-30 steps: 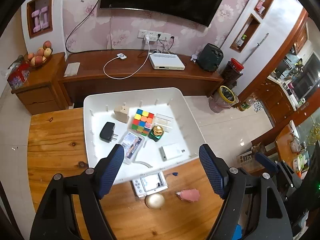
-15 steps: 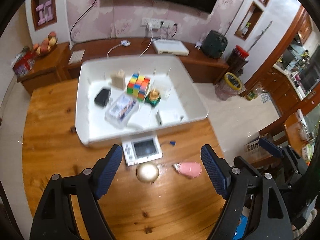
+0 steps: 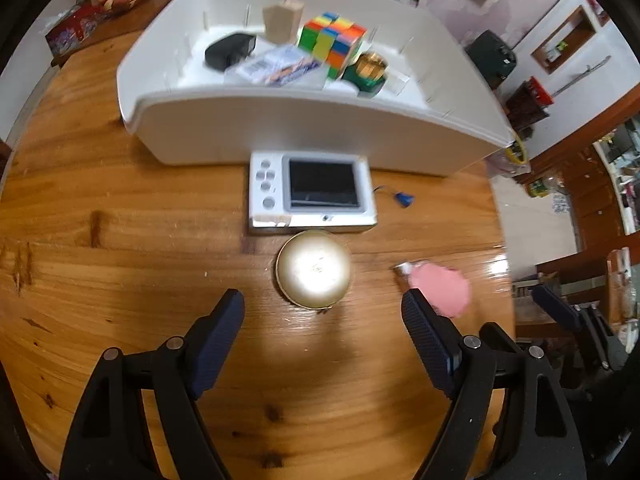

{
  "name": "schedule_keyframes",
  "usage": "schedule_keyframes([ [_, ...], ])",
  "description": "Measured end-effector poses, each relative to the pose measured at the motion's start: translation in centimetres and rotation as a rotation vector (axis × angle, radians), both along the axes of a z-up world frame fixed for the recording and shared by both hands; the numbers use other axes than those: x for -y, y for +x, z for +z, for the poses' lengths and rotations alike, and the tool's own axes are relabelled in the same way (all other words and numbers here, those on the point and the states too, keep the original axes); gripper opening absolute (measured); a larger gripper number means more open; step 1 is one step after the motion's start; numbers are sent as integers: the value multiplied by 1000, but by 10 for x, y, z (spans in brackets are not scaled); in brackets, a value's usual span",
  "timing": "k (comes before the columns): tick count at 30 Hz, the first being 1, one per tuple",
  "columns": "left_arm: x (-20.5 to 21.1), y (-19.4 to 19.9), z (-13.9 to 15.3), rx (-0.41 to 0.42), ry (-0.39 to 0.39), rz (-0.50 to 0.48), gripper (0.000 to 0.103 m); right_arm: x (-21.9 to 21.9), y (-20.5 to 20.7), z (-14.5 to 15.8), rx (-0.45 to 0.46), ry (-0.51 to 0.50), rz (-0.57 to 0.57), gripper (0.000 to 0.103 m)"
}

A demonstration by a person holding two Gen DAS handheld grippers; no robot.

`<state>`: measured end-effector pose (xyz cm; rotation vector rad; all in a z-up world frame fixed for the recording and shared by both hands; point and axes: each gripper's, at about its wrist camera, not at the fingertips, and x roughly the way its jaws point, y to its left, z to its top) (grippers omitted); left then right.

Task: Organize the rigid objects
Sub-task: 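Open both tools and move back toward the gold compact and pink case, then grasp the gold round compact with the left tool while the right tool grasps the pink clear case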

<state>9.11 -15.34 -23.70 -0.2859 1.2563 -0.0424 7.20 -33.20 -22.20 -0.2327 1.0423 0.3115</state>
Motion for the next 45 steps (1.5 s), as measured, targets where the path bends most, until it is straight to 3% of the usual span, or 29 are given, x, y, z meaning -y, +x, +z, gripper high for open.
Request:
schedule_keyframes([
  [9, 4, 7, -30, -37, 21, 43, 83, -2, 14, -35, -57, -11, 48, 76],
  [18, 7, 10, -32, -17, 74, 42, 83, -8, 22, -53, -69, -22, 99, 76],
  [31, 16, 8, -36, 0, 194, 27, 83, -10, 25, -60, -73, -7, 128, 76],
  [34, 21, 8, -37, 2, 216, 35, 83, -7, 28, -60, -78, 6, 134, 70],
  [37, 31, 9, -39, 0, 246, 34, 81, -12, 23, -58, -73, 9, 166, 56],
  [39, 31, 7, -39, 5, 245, 43, 73, -15, 20, -58, -72, 4, 176, 51],
  [41, 29, 4, -36, 16, 241, 42, 59, -15, 21, -58, -76, 10, 166, 51],
  [45, 38, 1, -39, 8, 240, 16, 59, -18, 19, -56, -83, 8, 158, 51],
])
